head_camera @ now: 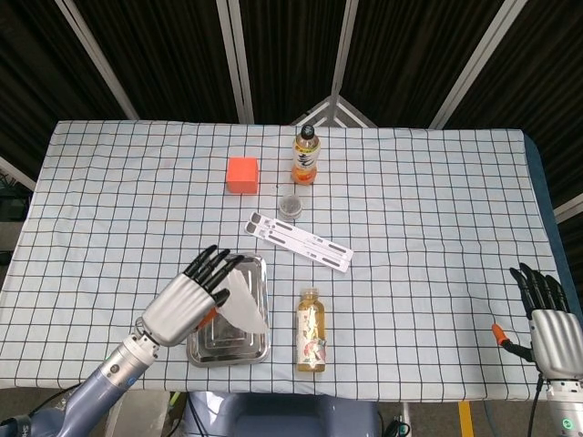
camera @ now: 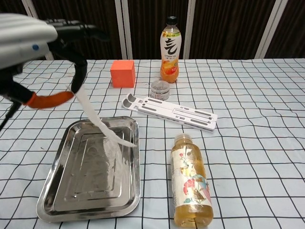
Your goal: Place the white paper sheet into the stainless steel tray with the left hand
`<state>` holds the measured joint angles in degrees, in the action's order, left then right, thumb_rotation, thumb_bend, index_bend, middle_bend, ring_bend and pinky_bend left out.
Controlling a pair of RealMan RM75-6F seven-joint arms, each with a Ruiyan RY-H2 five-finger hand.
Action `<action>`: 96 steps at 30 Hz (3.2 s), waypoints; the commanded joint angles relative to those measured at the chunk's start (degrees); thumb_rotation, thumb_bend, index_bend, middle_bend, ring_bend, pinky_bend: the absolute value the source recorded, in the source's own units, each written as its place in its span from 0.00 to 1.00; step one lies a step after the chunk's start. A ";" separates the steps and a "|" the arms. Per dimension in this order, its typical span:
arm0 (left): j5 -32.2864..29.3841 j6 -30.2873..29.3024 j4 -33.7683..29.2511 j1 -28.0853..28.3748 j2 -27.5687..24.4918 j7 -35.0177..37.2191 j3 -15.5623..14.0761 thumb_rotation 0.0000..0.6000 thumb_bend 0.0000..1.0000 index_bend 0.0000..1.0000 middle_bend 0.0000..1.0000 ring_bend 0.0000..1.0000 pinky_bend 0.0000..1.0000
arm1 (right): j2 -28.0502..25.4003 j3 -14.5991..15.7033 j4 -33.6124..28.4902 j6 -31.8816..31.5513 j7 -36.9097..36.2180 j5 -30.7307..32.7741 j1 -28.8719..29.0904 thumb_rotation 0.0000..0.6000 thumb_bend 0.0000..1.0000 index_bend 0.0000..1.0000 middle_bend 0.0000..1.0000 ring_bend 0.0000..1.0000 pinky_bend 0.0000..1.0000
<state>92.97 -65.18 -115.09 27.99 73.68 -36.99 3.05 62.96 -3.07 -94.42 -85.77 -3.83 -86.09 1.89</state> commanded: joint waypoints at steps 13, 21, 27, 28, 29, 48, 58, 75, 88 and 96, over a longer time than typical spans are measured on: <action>-1.16 0.48 8.17 -5.28 4.87 -1.83 -8.85 1.00 0.51 0.59 0.03 0.00 0.00 | 0.12 -0.02 -0.19 0.14 0.57 0.09 0.08 1.00 0.33 0.00 0.00 0.00 0.00; -1.59 2.02 10.83 -5.00 6.18 -0.73 -9.35 1.00 0.51 0.58 0.03 0.00 0.00 | 0.10 -0.03 -0.24 0.13 0.54 0.16 0.06 1.00 0.32 0.00 0.00 0.00 0.00; -2.31 2.74 11.24 -4.87 6.23 -1.21 -9.40 1.00 0.51 0.58 0.03 0.00 0.00 | 0.04 -0.04 -0.19 0.10 0.31 0.08 0.07 1.00 0.33 0.00 0.00 0.00 0.00; -2.40 2.68 11.33 -4.90 6.28 -1.40 -9.35 1.00 0.51 0.58 0.03 0.00 0.00 | 0.03 -0.03 -0.20 0.09 0.28 0.06 0.06 1.00 0.33 0.00 0.00 0.00 0.00; -2.55 2.59 11.45 -4.97 6.37 -1.60 -9.27 1.00 0.51 0.58 0.03 0.00 0.00 | 0.03 -0.01 -0.19 0.08 0.26 0.05 0.05 1.00 0.33 0.00 0.00 0.00 0.00; -7.54 2.85 11.30 -5.34 10.02 -3.67 -7.68 1.00 0.51 0.56 0.03 0.00 0.00 | -0.01 0.05 -0.21 0.10 0.22 -0.04 0.05 1.00 0.32 0.00 0.00 0.00 0.00; -9.15 2.33 10.33 -5.82 10.96 -5.24 -8.02 1.00 0.47 0.46 0.00 0.00 0.00 | -0.04 0.09 -0.13 -0.07 -0.04 -0.24 0.00 1.00 0.33 0.00 0.00 0.00 0.00; -10.60 4.00 6.85 -4.65 5.21 -5.68 -9.18 1.00 0.27 0.01 0.00 0.00 0.00 | 0.05 0.08 -0.15 -0.04 0.26 -0.12 0.00 1.00 0.33 0.00 0.00 0.00 0.00; -16.58 7.35 1.79 -2.79 -1.16 -8.88 -10.06 1.00 0.57 0.00 0.00 0.00 0.00 | 0.03 0.13 -0.26 0.08 0.47 -0.12 0.04 1.00 0.33 0.00 0.00 0.00 0.00; -29.01 13.04 0.63 2.72 -1.19 -16.35 -8.54 1.00 0.66 0.00 0.00 0.00 0.00 | -0.01 0.11 -0.37 0.13 0.48 -0.03 0.03 1.00 0.32 0.00 0.00 0.00 0.00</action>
<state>68.04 -54.30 -113.89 28.36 72.29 -50.55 -6.23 62.96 -2.96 -94.78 -85.64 -3.36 -86.12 1.93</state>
